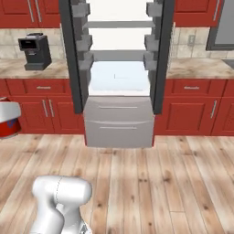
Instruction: Open the fridge, grab two sodas, and place both sodas inside the bowl with ice on the dining counter.
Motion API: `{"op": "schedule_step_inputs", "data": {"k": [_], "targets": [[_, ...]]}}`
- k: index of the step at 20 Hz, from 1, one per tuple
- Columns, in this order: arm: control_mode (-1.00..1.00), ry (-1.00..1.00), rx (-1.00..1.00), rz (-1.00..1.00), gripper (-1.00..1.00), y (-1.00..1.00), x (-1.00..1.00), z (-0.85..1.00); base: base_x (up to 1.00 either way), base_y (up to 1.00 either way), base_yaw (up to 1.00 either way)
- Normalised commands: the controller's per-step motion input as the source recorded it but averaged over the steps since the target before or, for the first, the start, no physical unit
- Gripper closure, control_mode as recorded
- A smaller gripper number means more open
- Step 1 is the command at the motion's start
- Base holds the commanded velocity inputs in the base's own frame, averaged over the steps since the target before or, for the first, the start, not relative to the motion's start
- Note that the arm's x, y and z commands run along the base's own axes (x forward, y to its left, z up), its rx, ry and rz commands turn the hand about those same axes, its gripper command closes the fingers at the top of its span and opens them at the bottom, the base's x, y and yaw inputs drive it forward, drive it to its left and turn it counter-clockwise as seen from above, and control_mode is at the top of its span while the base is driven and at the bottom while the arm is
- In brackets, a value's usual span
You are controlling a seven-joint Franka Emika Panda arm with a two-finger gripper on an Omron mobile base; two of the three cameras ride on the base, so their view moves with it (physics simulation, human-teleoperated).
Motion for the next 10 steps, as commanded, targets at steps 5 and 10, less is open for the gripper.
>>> {"op": "schedule_step_inputs", "data": {"k": [5, 10], "targets": [[1.00, 0.00, 0.00, 0.00, 1.00, 0.00, 0.00, 0.00, -0.97, 0.70, -0.19], [1.00, 0.00, 0.00, 0.00, 1.00, 0.00, 0.00, 0.00, -1.00, 0.28, -0.22]]}}
